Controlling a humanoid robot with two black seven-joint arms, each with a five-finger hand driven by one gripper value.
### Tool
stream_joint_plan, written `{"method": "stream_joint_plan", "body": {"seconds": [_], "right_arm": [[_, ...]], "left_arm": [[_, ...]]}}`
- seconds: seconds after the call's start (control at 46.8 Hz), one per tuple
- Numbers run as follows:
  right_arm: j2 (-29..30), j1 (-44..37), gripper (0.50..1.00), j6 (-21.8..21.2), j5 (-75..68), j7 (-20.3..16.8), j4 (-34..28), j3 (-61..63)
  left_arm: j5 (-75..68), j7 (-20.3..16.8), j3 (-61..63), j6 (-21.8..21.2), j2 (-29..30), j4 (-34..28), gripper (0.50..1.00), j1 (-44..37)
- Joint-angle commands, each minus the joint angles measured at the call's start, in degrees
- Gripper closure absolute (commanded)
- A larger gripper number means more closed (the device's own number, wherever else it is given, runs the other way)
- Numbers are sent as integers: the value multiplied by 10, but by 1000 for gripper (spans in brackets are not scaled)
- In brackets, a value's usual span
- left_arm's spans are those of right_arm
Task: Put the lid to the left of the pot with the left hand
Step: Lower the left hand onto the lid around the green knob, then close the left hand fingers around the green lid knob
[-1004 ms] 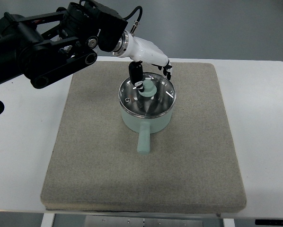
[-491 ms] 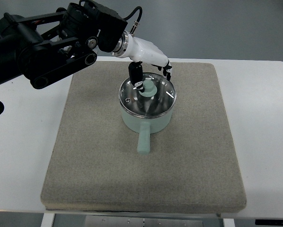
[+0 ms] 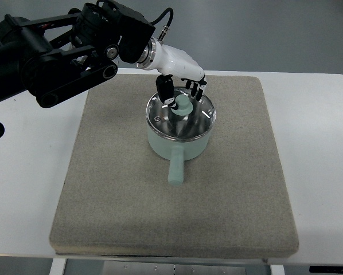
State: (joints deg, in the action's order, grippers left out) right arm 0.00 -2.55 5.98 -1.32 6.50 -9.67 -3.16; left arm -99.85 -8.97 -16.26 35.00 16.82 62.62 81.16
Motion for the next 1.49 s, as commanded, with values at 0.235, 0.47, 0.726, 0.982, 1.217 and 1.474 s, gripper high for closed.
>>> {"method": "stream_joint_plan", "body": {"seconds": [0.235,0.47,0.726,0.982,1.217,1.474], "right_arm": [[0,0,579,0,0,0,0,0],[0,0,579,0,0,-1,0,0],[0,0,579,0,0,0,0,0],[0,0,579,0,0,0,0,0],[0,0,579,0,0,0,0,0],[0,0,579,0,0,-1,0,0]], "left_arm": [[1,0,-1,0,6,3,787,-1],[3,-1,-3,0,16,11,759,-4],[4,-1,-5,0,22,15,731,-5],[7,-2,-6,0,38,35,731,-5],[6,-2,-6,0,64,65,731,-11],[4,-1,-3,0,79,85,729,-22]]}}
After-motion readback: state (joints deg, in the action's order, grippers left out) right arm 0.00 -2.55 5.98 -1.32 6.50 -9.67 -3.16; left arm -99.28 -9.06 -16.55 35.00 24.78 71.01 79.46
